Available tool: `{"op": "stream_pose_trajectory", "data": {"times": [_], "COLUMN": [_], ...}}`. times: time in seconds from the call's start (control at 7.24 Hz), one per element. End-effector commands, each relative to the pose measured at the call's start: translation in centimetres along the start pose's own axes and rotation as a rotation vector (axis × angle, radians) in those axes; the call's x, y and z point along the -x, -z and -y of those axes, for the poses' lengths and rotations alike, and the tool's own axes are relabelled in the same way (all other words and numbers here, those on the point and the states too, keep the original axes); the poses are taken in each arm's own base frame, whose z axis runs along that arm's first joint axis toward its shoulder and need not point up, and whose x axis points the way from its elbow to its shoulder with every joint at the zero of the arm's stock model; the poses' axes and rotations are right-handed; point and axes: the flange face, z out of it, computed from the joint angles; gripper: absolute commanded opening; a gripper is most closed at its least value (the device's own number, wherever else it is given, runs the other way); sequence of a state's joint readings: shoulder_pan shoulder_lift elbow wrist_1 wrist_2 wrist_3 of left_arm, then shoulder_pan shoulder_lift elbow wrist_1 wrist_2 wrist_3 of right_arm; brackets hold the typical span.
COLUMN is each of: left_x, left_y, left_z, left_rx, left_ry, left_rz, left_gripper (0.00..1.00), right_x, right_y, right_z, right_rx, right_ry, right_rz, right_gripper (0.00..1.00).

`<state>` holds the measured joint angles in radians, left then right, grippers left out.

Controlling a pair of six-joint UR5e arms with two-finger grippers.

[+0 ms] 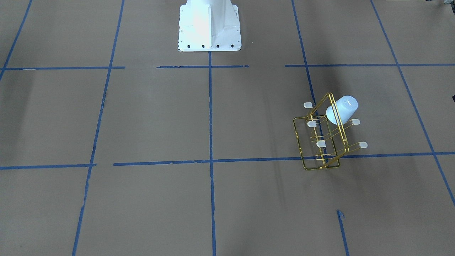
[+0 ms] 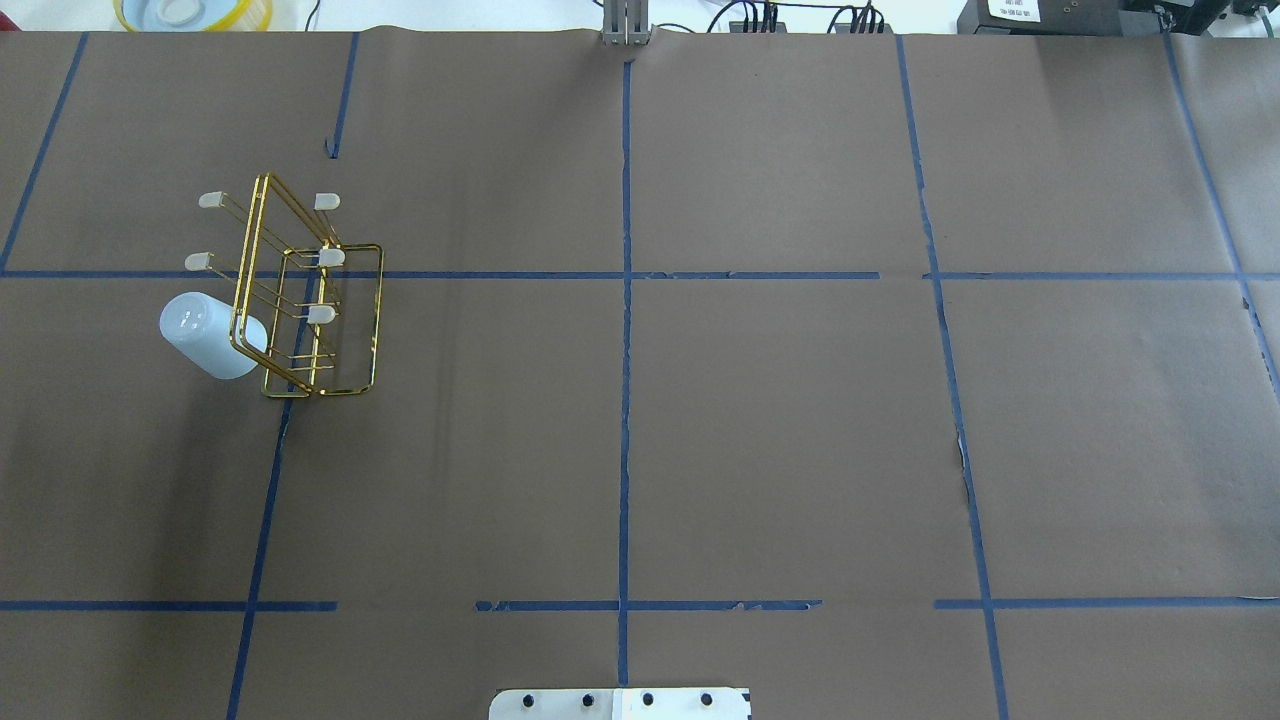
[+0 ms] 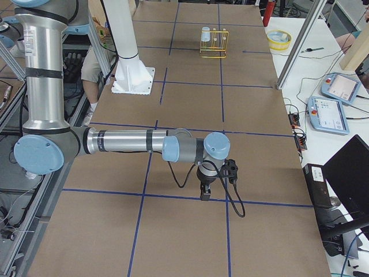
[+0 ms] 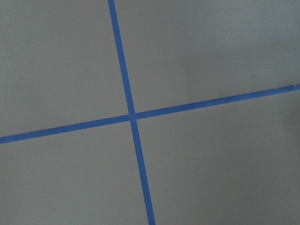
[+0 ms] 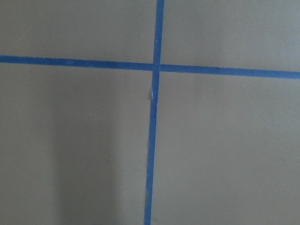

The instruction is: Hang cup on cup holder

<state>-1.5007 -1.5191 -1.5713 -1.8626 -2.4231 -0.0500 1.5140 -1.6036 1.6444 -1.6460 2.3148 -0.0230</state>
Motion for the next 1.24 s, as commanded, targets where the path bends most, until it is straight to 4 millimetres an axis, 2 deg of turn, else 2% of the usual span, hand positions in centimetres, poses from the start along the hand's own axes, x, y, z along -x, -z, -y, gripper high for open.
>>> {"op": "stream_pose_trajectory", "data": {"times": [0.0, 0.14, 0.28, 0.41, 0.83, 0.97, 1.1], "left_x": [0.2, 1.1, 0.6, 0.8, 0.5, 1.0, 1.1], "left_y": [0.2, -0.8, -0.7, -0.6, -0.4, -0.6, -0.5], "left_z": [-0.7, -0.3, 1.0, 0.3, 0.3, -0.7, -3.3], "left_rx": [-0.005, 0.012, 0.007, 0.011, 0.008, 0.018, 0.025], "left_ry": [0.003, 0.024, 0.011, 0.019, 0.014, 0.027, 0.036], "left_rz": [0.008, 0.002, -0.001, -0.002, -0.004, -0.003, -0.001], "left_gripper": [1.00, 1.00, 1.00, 1.00, 1.00, 1.00, 1.00], "right_x": [0.0, 0.0, 0.0, 0.0, 0.0, 0.0, 0.0], "right_y": [0.0, 0.0, 0.0, 0.0, 0.0, 0.0, 0.0], "right_z": [0.0, 0.0, 0.0, 0.0, 0.0, 0.0, 0.0], "right_rx": [0.000, 0.001, 0.001, 0.001, 0.001, 0.001, 0.000], "right_ry": [0.000, -0.001, -0.001, -0.001, -0.001, -0.001, 0.000], "right_rz": [0.000, 0.000, 0.000, 0.000, 0.000, 0.000, 0.000], "right_gripper": [1.00, 1.00, 1.00, 1.00, 1.00, 1.00, 1.00]}}
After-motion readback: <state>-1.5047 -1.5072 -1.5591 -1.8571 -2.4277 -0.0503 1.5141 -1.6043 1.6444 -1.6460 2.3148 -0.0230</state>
